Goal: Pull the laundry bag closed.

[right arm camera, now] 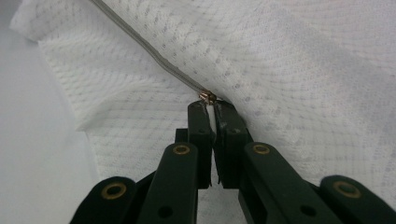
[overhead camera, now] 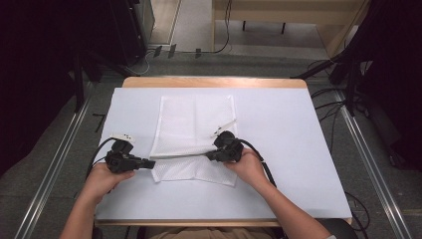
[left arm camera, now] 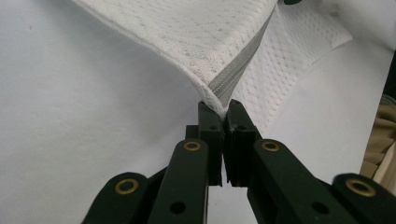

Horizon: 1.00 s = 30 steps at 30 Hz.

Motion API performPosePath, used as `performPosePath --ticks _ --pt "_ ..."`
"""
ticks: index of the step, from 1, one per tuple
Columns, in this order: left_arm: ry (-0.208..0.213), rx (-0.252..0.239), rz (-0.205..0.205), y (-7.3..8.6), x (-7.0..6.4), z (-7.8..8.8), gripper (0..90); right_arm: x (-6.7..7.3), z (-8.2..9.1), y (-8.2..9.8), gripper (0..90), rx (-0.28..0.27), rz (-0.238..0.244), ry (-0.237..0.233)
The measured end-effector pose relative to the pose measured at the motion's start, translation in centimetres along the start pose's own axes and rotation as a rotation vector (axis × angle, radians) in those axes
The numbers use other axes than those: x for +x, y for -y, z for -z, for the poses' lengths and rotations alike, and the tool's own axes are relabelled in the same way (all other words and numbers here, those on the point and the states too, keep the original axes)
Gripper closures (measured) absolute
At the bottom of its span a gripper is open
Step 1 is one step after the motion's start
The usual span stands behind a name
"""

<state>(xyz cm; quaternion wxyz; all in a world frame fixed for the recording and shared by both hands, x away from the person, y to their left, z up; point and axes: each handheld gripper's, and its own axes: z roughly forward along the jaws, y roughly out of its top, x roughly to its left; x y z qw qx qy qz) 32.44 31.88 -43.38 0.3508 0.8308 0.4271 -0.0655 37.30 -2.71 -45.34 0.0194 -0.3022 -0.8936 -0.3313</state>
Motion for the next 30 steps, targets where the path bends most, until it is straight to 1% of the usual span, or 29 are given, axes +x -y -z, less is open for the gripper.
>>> performPosePath --ticks 2,5,8,11,16,20,22,23,28,30 --pt "0.004 -0.007 0.005 0.0 0.0 0.0 87.7 -0.1 0.2 0.1 88.0 -0.003 -0.010 -0.004" --pt "0.003 -0.006 0.005 0.1 0.0 0.0 87.7 -0.2 0.4 0.2 88.0 -0.002 -0.010 0.004" --pt "0.002 -0.004 0.006 0.1 0.0 0.0 87.7 -0.2 0.5 0.3 88.0 -0.003 -0.015 0.000" --pt "0.004 -0.004 0.006 0.1 0.1 0.0 87.7 -0.3 0.5 0.4 88.0 0.006 -0.021 0.001" --pt "-0.002 -0.004 0.004 0.1 0.1 0.1 87.8 -0.4 0.7 0.4 88.0 -0.004 -0.020 -0.004" --pt "0.002 -0.006 0.002 0.1 0.2 0.1 87.8 -0.3 0.9 0.5 88.0 0.001 -0.015 0.000" --pt "0.004 -0.004 0.001 0.1 0.2 0.1 87.8 -0.5 1.1 0.7 88.0 0.006 -0.023 0.008" --pt "0.002 -0.003 0.000 0.1 0.2 0.1 87.8 -0.5 1.2 0.8 88.0 0.002 -0.025 0.002" --pt "-0.003 -0.005 0.002 0.2 0.2 0.2 87.8 -0.6 1.3 1.0 88.0 0.008 -0.020 0.010" --pt "-0.003 -0.004 0.005 0.2 0.2 0.2 87.8 -0.7 1.4 1.1 88.0 0.008 -0.028 0.010"
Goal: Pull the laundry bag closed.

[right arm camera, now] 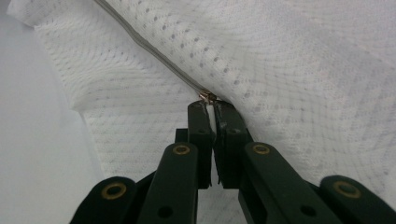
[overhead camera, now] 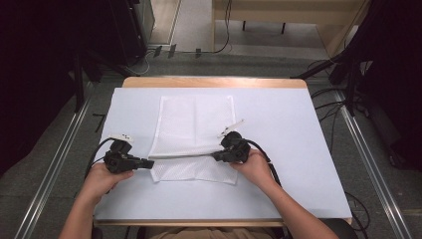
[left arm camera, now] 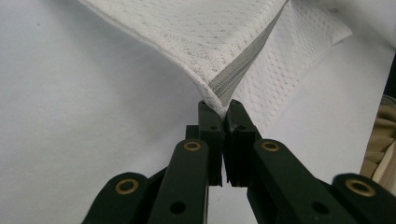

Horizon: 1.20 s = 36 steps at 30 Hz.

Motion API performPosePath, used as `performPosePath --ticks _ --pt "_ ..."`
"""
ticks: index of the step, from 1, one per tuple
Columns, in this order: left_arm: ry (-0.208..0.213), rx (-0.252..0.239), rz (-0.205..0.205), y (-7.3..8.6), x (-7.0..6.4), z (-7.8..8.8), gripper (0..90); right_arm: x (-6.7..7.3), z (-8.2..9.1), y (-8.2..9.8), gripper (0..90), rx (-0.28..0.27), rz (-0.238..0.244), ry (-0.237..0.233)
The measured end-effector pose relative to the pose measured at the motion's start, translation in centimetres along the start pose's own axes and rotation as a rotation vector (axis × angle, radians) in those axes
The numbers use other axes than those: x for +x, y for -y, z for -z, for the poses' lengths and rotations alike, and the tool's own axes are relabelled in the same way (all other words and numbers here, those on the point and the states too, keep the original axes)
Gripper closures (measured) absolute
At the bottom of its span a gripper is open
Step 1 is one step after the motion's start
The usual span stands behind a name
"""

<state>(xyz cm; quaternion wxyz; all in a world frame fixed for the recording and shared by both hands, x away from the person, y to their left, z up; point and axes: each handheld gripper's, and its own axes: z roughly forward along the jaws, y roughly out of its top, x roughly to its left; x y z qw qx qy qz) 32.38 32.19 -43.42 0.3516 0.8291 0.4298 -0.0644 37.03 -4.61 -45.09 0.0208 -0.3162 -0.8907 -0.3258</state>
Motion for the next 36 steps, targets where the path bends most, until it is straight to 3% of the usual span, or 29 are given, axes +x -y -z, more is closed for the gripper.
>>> performPosePath --ticks 8,15,29,36 --pt "0.004 0.001 0.004 0.0 0.0 0.0 87.9 -0.2 0.4 0.3 88.1 0.000 -0.006 0.001" --pt "0.006 0.007 0.005 0.0 0.0 0.0 88.1 -1.1 1.0 1.5 88.0 0.006 -0.030 0.001" --pt "0.015 -0.001 0.004 0.0 0.0 0.1 88.0 -0.9 1.7 1.7 88.0 -0.009 -0.031 0.002" --pt "0.021 -0.007 0.002 0.0 0.0 0.1 88.0 -1.5 2.5 2.3 88.0 -0.014 -0.047 0.011"
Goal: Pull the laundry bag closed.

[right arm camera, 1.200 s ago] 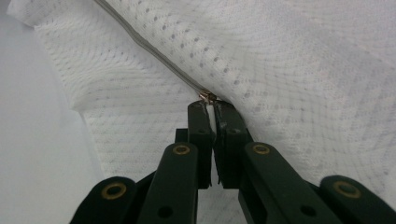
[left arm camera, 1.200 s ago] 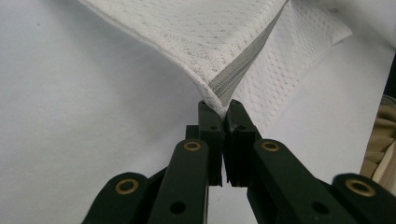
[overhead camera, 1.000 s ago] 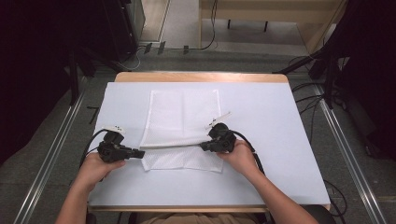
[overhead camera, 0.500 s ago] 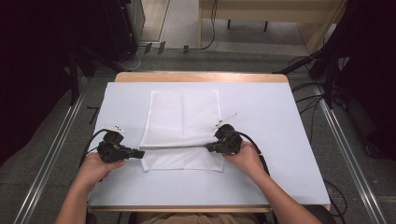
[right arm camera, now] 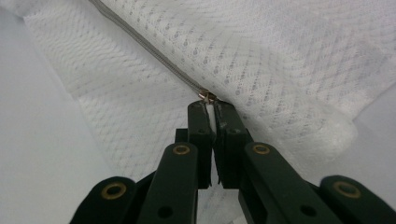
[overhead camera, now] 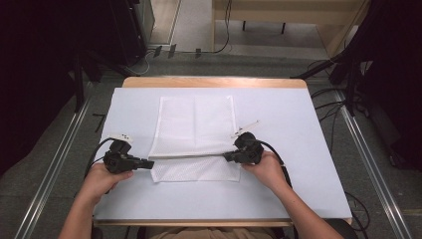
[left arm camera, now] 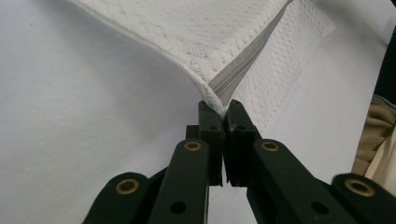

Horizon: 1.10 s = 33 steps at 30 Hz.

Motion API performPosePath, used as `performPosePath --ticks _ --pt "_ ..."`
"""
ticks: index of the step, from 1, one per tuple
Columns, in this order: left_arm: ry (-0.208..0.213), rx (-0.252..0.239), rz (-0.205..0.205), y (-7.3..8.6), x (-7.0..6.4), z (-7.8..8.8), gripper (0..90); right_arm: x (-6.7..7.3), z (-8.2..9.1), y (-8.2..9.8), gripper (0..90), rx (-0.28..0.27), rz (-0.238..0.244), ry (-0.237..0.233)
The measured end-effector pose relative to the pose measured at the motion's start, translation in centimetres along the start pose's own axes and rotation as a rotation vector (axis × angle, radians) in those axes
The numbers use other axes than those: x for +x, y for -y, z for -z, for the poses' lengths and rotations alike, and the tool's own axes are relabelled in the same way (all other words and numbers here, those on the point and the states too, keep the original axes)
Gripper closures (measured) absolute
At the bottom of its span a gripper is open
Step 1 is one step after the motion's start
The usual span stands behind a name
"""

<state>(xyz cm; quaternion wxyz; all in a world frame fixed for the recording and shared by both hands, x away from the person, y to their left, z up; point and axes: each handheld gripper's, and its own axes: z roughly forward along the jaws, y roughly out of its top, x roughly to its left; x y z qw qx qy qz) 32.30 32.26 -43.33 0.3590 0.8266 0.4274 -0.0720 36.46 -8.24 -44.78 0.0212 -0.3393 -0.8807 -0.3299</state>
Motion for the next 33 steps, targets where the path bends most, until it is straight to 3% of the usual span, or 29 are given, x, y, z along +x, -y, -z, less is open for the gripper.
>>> performPosePath --ticks 11,17,18,25,30,33 --pt "0.008 0.014 -0.001 0.0 -0.1 -0.1 88.1 -0.3 1.0 0.9 88.1 0.003 0.002 0.005" --pt "0.005 0.015 0.000 0.0 -0.1 0.0 88.4 -0.7 1.8 1.6 88.1 0.005 -0.028 0.004" --pt "0.016 0.013 -0.002 -0.1 0.0 0.0 88.3 -0.7 2.0 1.7 88.1 0.007 -0.012 0.007" --pt "0.016 0.035 0.011 0.2 0.4 -0.1 87.6 -0.4 1.8 1.7 87.4 0.005 -0.016 -0.011" --pt "0.008 0.028 0.023 0.2 0.6 -0.2 83.4 -0.4 1.6 1.6 87.0 -0.005 -0.004 -0.007" --pt "0.003 0.023 0.034 0.2 0.6 -0.1 76.0 -0.4 1.5 1.6 84.7 -0.009 -0.004 0.003"
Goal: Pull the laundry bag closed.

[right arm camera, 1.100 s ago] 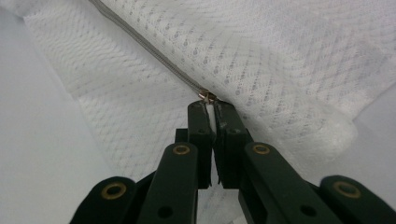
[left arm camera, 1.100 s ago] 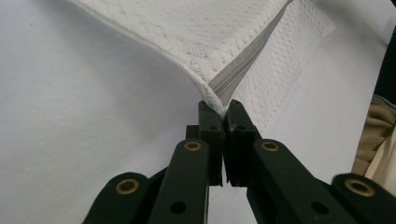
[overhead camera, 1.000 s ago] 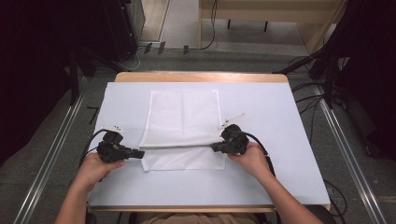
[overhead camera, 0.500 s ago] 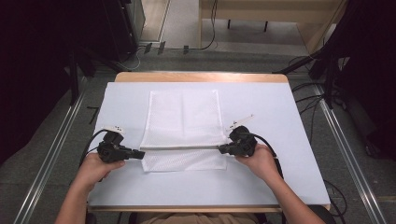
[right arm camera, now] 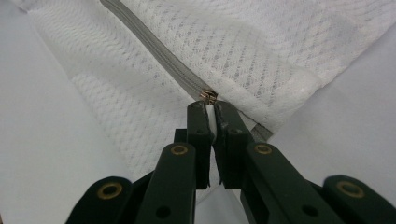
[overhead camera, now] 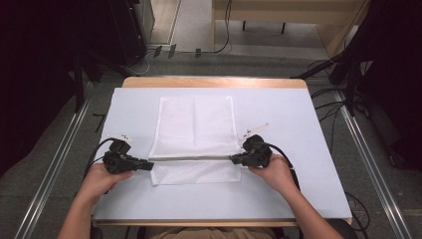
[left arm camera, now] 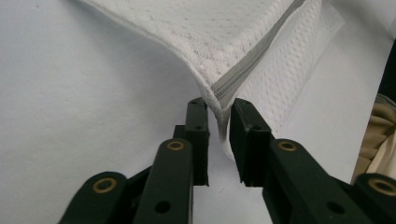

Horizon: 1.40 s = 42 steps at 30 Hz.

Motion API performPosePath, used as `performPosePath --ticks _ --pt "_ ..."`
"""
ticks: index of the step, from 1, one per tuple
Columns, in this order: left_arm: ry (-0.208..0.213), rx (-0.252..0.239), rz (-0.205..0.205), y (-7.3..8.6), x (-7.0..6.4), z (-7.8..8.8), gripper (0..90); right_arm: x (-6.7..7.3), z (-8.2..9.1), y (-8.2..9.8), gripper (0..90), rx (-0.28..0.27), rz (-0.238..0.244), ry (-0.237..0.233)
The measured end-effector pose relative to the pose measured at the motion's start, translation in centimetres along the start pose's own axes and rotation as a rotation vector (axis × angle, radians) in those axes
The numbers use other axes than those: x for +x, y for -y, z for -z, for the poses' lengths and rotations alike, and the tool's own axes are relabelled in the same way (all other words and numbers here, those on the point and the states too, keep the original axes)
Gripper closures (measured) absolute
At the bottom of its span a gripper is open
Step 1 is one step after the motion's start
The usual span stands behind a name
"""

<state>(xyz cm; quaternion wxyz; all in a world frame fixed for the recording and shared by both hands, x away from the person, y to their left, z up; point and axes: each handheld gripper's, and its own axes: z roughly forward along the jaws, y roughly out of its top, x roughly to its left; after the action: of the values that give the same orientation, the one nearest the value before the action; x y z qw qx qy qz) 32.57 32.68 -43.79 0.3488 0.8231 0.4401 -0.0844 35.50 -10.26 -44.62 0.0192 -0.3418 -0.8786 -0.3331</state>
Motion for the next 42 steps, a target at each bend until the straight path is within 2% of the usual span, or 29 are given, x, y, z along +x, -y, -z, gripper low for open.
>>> performPosePath --ticks 1,2,4,5,7,10,11,12,14,17,23,25,26,32,42 --pt "0.004 -0.002 0.007 0.0 0.0 0.0 76.0 0.0 0.0 0.0 84.7 0.000 0.000 0.000" --pt "0.009 0.003 0.016 0.0 0.2 0.0 71.5 0.0 0.0 0.0 83.5 -0.001 0.001 0.003" --pt "0.007 0.003 0.025 0.0 0.2 0.0 66.3 0.0 0.0 0.0 77.2 -0.009 0.005 0.012" --pt "0.004 0.002 0.016 -0.1 0.3 0.0 61.8 0.0 -0.1 0.0 72.5 -0.020 0.002 0.016" --pt "0.001 -0.015 0.021 -0.1 0.2 0.1 60.4 0.0 -0.1 0.0 70.5 -0.025 0.003 0.014" --pt "-0.017 -0.051 0.011 -0.2 0.1 0.3 51.6 -0.1 -0.1 -0.1 58.4 -0.059 0.016 0.024" --pt "-0.027 -0.066 0.010 -0.2 0.0 0.4 51.6 -0.1 -0.1 -0.1 58.4 -0.059 0.016 0.024" --pt "-0.047 -0.087 0.008 -0.2 0.0 0.5 47.6 -0.2 -0.1 -0.1 54.2 -0.069 0.022 0.031" --pt "-0.059 -0.104 0.006 -0.2 0.0 0.6 44.9 -0.2 -0.1 0.0 52.0 -0.074 0.017 0.027" --pt "-0.083 -0.137 0.006 -0.1 0.3 1.0 39.4 -0.5 0.3 0.0 46.8 -0.109 0.011 0.015" --pt "-0.116 -0.167 0.012 0.1 0.5 1.4 36.6 -1.4 1.2 0.0 37.7 -0.176 -0.001 0.043" --pt "-0.125 -0.173 0.009 0.1 0.6 1.6 36.4 -1.6 1.4 0.1 35.8 -0.197 -0.009 0.076" --pt "-0.155 -0.189 0.009 0.1 0.7 1.8 36.3 -2.0 1.7 0.2 35.5 -0.204 -0.020 0.085" --pt "-0.182 -0.225 0.038 0.3 1.2 2.4 36.2 -2.6 2.0 0.3 33.1 -0.222 -0.038 0.114" --pt "-0.221 -0.217 0.058 0.6 1.9 2.7 35.8 -3.7 2.7 0.9 30.1 -0.236 -0.047 0.158"
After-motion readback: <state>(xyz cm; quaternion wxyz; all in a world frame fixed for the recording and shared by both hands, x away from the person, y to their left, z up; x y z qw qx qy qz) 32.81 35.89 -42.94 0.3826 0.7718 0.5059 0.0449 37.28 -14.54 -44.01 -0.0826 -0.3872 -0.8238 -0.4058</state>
